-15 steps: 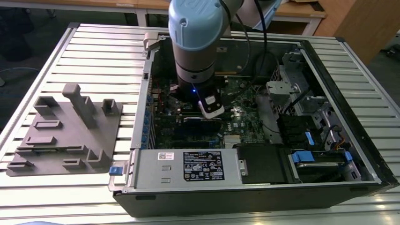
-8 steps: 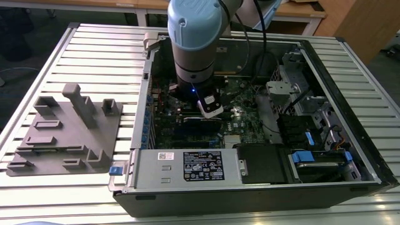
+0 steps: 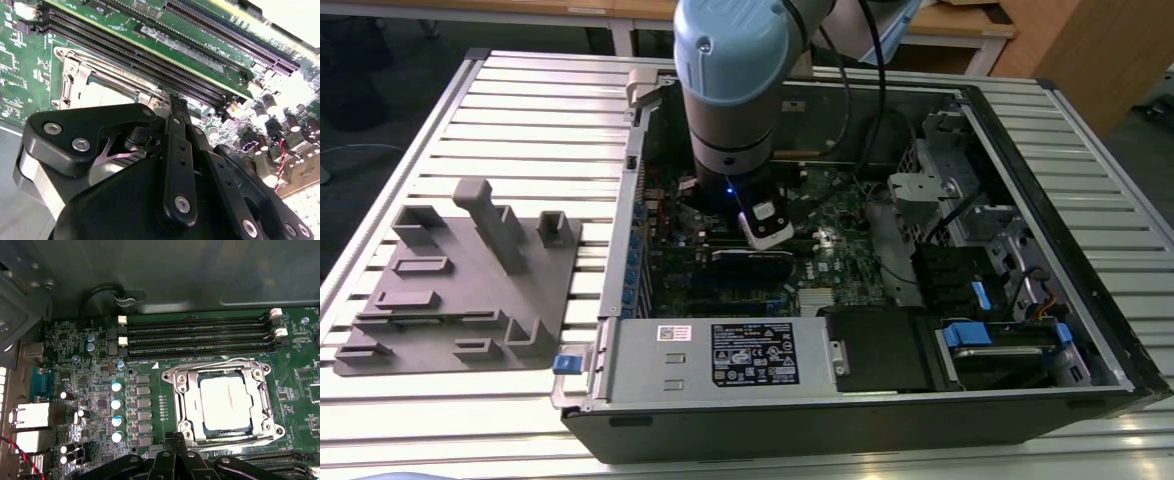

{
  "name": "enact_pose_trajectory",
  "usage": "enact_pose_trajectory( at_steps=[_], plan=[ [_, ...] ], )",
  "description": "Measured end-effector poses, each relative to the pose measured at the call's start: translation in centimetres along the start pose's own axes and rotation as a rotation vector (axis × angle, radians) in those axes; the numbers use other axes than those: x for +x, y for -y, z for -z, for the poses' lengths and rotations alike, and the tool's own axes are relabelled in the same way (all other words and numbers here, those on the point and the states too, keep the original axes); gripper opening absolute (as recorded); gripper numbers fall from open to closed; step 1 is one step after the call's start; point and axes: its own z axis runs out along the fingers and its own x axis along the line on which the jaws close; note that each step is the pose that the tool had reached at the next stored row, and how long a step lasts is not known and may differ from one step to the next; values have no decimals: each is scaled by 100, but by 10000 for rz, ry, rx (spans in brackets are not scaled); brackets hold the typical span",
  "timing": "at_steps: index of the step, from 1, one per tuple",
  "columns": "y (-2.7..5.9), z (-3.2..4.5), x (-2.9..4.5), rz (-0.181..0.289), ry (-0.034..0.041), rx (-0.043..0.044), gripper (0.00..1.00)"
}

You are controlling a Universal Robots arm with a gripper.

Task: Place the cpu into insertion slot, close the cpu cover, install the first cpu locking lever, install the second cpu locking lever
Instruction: 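Install the second cpu locking lever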

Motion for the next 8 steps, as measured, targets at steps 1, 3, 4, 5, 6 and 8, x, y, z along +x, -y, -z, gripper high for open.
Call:
enact_pose_trajectory(
  at_steps=[1,3,4,5,6,8],
  plan=[
    [-7,-2,1,0,0,1,11],
    [-13,-4,1,1,1,-1,11],
    [-14,-4,1,1,1,-1,11],
    [-14,-4,2,0,0,0,11],
    [-14,-4,2,0,0,-1,11],
    [-15,-6,2,0,0,1,11]
  ],
)
